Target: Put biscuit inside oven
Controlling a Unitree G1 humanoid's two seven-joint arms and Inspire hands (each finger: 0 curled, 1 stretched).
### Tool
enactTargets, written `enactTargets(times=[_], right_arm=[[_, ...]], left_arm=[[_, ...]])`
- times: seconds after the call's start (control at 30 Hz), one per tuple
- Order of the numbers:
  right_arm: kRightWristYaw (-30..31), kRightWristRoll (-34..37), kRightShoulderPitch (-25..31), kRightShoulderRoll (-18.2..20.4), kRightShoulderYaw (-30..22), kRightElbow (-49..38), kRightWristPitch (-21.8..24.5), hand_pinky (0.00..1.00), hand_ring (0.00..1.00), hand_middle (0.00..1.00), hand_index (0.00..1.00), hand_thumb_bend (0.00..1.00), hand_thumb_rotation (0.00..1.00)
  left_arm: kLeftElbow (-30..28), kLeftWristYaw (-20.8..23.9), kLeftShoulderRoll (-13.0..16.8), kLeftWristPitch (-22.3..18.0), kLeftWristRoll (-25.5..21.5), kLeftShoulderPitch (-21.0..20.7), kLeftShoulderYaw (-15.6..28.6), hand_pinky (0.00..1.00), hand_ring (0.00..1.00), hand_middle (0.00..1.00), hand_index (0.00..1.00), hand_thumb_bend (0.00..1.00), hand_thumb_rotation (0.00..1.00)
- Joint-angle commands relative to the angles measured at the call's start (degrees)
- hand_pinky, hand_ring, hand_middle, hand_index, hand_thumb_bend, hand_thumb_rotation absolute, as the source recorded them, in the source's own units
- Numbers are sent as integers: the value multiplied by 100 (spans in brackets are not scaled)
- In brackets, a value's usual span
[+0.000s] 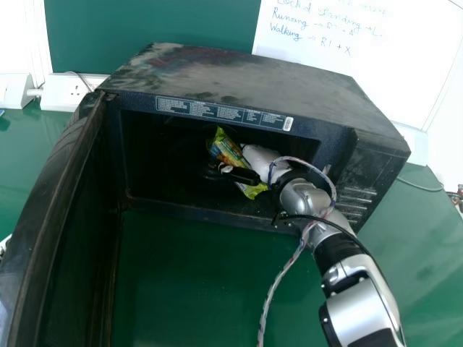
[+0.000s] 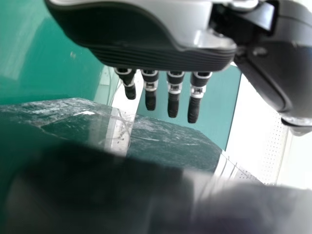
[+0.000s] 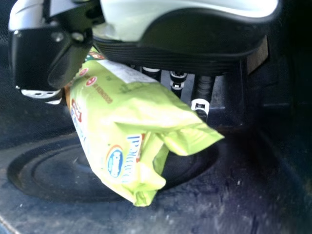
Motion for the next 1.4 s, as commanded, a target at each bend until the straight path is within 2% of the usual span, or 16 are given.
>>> enactTargets(times=[0.0,0.2,0.3,0.47,0.53,0.63,0.8,0.9,1.03,1.1,1.13,1.2,1.23,1.27,1.3,1.37], right_arm=[[-44,-3,-258,75,46,65,54,14,10,46,49,51,0],[-43,-45,-394,168,160,186,193,17,14,47,49,51,0],[-104,-52,-420,205,194,230,221,18,14,47,49,51,0],[-146,-80,-454,268,250,300,271,17,13,47,49,51,0],[-178,-89,-466,296,269,317,291,16,10,47,49,51,0],[-183,-106,-481,332,293,348,325,14,8,46,49,51,0],[-160,-91,-473,379,296,407,384,15,10,47,49,51,0],[-152,-88,-463,399,301,432,441,22,17,47,49,51,0],[-146,-73,-456,417,286,451,525,29,25,47,49,51,0],[-143,-48,-448,416,264,456,541,30,28,47,50,51,0],[-137,-26,-445,417,244,459,553,32,33,52,49,50,4],[-146,-4,-439,412,221,463,551,39,51,64,49,50,7],[-165,-2,-435,405,216,461,538,44,59,69,61,54,19],[-174,2,-432,397,208,459,525,49,66,73,69,58,27],[-176,5,-430,389,200,459,510,54,72,78,75,61,33],[-162,0,-430,379,199,460,493,62,80,84,81,62,39]], left_arm=[[5,-79,44,-5,-48,73,-26,87,80,84,90,83,100],[-6,-130,40,5,25,114,-43,87,85,88,90,82,100],[7,-146,41,-9,65,113,-35,81,83,86,89,81,100],[70,-226,58,-56,169,72,-25,75,79,82,88,80,100],[73,-258,63,-68,172,58,-40,66,75,78,88,80,100],[95,-313,70,-73,157,43,-52,62,73,76,87,81,100],[107,-356,71,-103,228,58,-16,85,83,86,87,81,100],[152,-362,68,-139,292,20,3,87,84,86,87,81,100],[282,-383,-2,-350,472,-92,-1,73,78,78,88,80,100],[321,-402,43,-399,576,-98,27,77,82,83,88,81,100],[350,-419,70,-443,662,-103,65,81,84,85,88,82,100],[383,-412,94,-504,800,-92,122,87,86,88,89,83,100],[385,-389,87,-530,881,-75,145,87,86,88,89,83,100],[355,-345,71,-536,965,-42,162,85,85,86,89,83,100],[297,-294,52,-528,1041,5,170,84,84,86,89,84,100],[116,-156,26,-465,1223,115,174,85,86,87,89,85,100]])
